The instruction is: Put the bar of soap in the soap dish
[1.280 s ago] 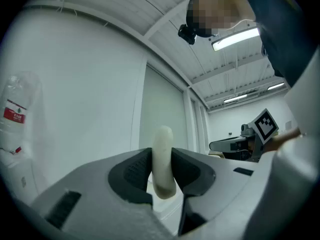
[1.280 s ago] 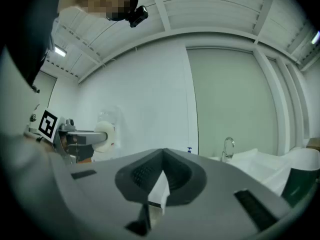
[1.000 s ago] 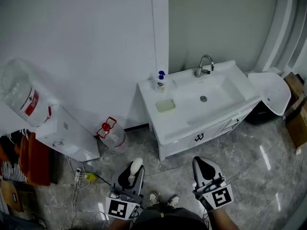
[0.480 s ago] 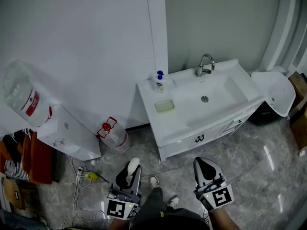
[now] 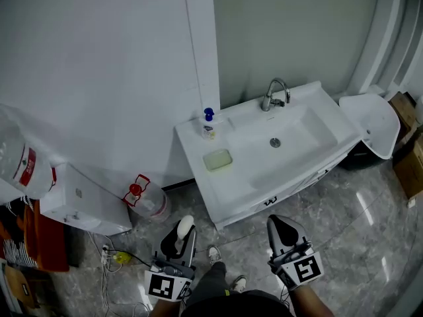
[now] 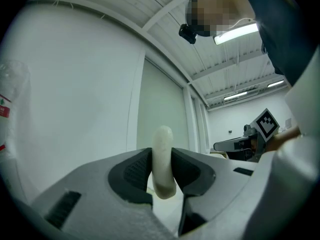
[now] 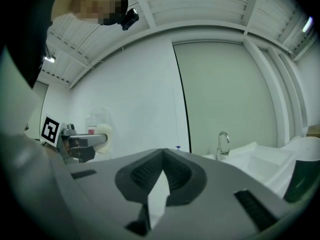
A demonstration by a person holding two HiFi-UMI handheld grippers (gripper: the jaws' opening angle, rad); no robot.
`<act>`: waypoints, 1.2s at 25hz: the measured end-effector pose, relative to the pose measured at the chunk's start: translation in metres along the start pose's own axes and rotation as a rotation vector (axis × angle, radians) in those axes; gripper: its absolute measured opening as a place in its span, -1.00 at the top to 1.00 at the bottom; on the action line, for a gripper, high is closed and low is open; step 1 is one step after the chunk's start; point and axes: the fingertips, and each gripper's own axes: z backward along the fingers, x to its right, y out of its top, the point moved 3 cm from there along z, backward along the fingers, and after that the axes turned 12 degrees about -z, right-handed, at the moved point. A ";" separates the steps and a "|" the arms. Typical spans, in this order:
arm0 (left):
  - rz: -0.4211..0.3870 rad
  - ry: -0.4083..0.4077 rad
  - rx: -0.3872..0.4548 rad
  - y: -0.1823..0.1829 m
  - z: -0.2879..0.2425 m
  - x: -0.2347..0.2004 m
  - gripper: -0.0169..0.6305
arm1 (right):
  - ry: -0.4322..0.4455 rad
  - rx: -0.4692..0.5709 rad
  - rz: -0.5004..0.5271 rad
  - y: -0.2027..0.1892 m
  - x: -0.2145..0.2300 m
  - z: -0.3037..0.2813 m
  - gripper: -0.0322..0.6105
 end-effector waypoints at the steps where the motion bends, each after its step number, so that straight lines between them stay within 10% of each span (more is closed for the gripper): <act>1: -0.002 -0.004 0.010 -0.001 -0.009 -0.008 0.59 | -0.005 0.001 0.004 0.004 0.002 -0.009 0.87; 30: 0.066 -0.134 -0.005 -0.054 -0.117 -0.096 0.59 | -0.109 -0.015 0.047 0.019 0.024 -0.141 0.87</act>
